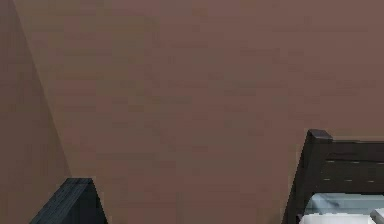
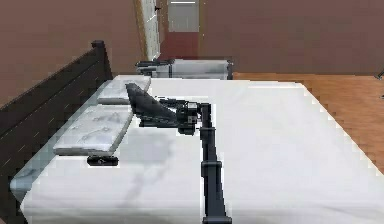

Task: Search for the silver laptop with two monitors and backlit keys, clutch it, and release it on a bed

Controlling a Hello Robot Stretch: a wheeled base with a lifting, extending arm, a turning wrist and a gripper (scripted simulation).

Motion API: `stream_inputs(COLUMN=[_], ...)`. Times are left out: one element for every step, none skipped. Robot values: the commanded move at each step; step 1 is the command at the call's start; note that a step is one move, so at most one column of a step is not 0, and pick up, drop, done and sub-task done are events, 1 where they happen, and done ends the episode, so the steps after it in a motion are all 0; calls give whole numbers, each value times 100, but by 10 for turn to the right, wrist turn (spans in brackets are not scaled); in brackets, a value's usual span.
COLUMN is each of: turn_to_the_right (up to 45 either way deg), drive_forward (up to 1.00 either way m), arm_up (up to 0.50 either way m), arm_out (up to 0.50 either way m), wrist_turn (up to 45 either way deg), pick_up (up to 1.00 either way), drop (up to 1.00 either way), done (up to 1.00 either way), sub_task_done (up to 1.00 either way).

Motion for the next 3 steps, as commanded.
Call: stream_inputs(turn_to_the_right=[0, 0, 0], drive_forward=[0, 0, 0], arm_up=[-32, 0, 10], arm_out=[0, 0, 0], wrist_turn=[0, 0, 0], pick_up=[0, 0, 0], drop=[0, 100, 0], done=[0, 0, 0], sub_task_done=[0, 0, 0])
